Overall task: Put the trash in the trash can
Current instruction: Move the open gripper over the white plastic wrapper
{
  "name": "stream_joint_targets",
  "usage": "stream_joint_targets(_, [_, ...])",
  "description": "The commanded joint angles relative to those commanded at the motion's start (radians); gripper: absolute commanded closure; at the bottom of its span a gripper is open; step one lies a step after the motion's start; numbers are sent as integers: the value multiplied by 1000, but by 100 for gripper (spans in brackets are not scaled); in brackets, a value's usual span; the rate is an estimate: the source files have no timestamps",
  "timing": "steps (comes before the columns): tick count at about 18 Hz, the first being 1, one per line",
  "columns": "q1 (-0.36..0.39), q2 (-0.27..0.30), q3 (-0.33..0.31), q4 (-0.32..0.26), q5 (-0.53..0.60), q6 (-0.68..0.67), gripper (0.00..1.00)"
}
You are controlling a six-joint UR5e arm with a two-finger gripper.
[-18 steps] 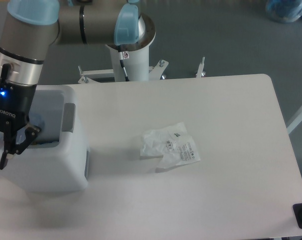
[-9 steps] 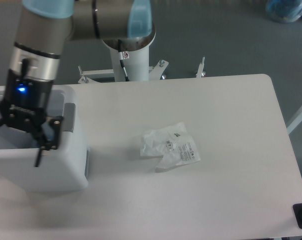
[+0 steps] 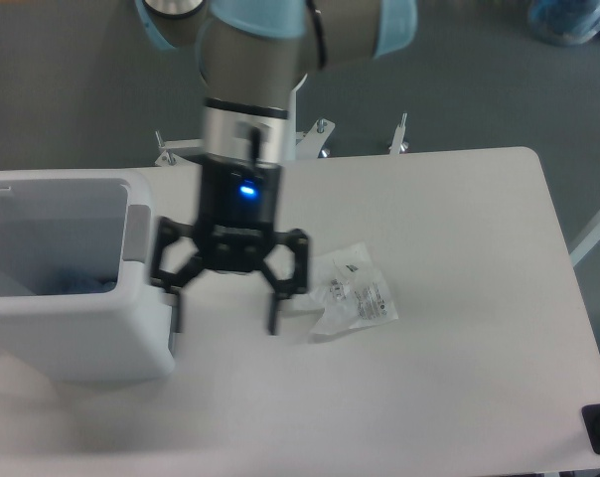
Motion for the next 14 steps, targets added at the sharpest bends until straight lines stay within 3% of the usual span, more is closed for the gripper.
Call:
stream_joint_targets(4, [3, 17, -130, -3, 127, 209, 0])
stream_joint_targets(7, [-2, 37, -198, -8, 166, 298, 0])
stream_joint_targets(11, [-17, 52, -292, -37, 299, 451, 0])
stream_joint_targets(14, [-32, 48, -365, -37, 358, 494, 0])
